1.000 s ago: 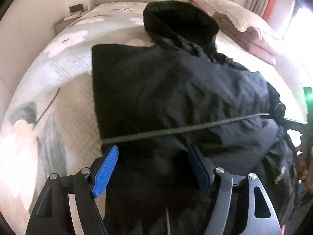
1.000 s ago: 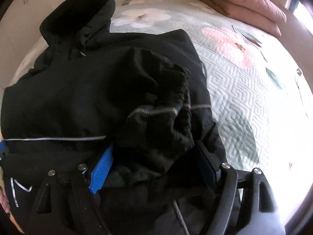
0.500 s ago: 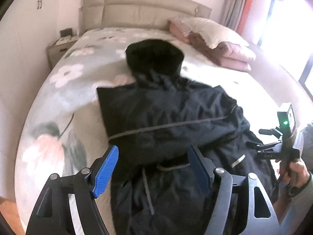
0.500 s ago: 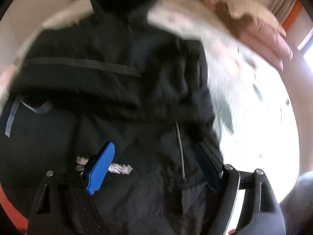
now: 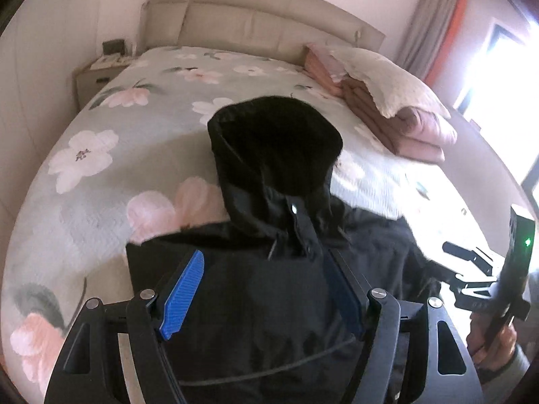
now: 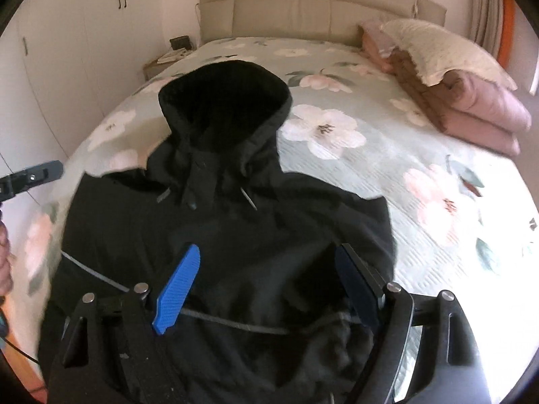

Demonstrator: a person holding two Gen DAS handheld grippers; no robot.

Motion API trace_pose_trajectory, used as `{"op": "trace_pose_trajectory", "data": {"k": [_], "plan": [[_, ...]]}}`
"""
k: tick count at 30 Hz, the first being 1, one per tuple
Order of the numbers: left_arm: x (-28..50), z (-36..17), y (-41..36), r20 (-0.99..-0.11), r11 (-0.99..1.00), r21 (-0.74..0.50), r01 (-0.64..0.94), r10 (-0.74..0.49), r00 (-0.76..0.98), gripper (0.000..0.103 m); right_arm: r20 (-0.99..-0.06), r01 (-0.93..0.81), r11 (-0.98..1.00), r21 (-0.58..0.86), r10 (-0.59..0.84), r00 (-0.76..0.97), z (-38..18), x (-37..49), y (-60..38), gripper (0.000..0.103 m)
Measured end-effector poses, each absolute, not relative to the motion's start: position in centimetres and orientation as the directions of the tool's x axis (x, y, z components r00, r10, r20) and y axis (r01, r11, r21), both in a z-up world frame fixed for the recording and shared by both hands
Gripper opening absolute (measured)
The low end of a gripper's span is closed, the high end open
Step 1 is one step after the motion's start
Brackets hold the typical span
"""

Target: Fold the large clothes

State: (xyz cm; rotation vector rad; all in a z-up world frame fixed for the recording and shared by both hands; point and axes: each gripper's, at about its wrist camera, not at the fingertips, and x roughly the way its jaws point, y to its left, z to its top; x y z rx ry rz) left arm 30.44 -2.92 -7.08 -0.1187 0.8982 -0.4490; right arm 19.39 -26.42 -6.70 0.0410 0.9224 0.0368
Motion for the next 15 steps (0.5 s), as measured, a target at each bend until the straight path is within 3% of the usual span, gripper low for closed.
{"op": "trace_pose_trajectory", "data": {"k": [3, 8, 15], "plan": [[33.3, -5.4, -3.2, -0.754, 0.906, -0.303, 0.295, -0.417, 0.508, 0.075, -0.800, 0.010, 0.999, 0.041, 0.027, 0.599, -4.7, 22.3, -27.3, 0.080], [38.3, -3.8, -4.1, -0.776, 0.910, -0.323, 0.261, -0.412, 0.478, 0.075, -0.812, 0.039, 0.998, 0.057, 0.024, 0.583, -1.3, 27.5, -28.9, 0.080], [46.2, -6.2, -4.7, -0.806, 0.924, -0.311, 0.222, -0.380, 0.454, 0.075, -0.824, 0.089, 0.986, 0.139, 0.065, 0.562, -2.8, 36.0, -32.0, 0.080]]}}
